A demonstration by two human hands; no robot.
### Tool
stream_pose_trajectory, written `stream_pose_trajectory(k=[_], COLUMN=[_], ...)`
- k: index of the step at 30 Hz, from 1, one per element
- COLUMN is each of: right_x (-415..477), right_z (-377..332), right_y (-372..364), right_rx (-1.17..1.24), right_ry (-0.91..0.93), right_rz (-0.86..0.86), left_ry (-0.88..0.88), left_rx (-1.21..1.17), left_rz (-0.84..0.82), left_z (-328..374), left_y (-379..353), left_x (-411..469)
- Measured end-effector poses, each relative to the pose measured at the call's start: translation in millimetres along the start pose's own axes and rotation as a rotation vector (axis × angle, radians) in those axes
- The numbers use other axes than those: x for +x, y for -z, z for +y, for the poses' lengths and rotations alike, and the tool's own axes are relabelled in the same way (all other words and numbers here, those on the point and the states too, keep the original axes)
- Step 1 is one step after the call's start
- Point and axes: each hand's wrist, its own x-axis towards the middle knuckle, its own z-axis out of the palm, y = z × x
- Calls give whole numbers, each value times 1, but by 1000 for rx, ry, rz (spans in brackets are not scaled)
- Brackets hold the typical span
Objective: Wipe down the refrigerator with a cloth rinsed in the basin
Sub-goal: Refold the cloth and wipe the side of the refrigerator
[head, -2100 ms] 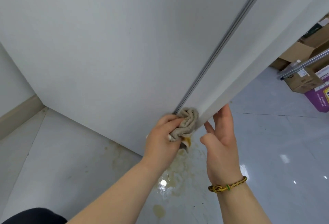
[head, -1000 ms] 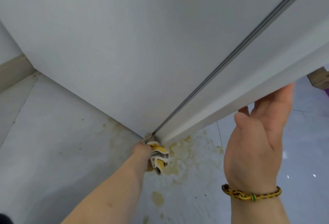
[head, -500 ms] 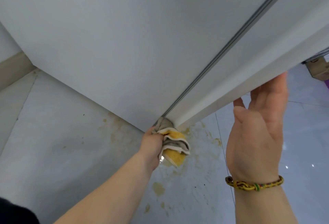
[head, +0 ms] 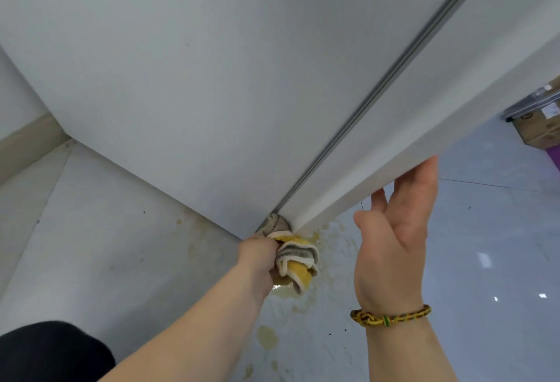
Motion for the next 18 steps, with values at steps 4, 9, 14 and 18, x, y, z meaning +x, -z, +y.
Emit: stream_pose_trajectory(k=[4,9,14,18], right_x=[-1,-5,-28,-9], right_z=[-3,-25,-77,-175], right_y=[7,15,-12,-43], right_rx=[-42,-122,-187,-273], right_ry=[-22,-113,-417,-184], right_rz=[-36,21,221,-213], left_ry=[-82,-225,-417,-570], left_rx=[18,92,-17,-78], left_rz=[-103,-252,-222,-147], left_z=[16,53,116,165], left_y=[0,16,45,60], left_x=[-28,-71,-170,-275])
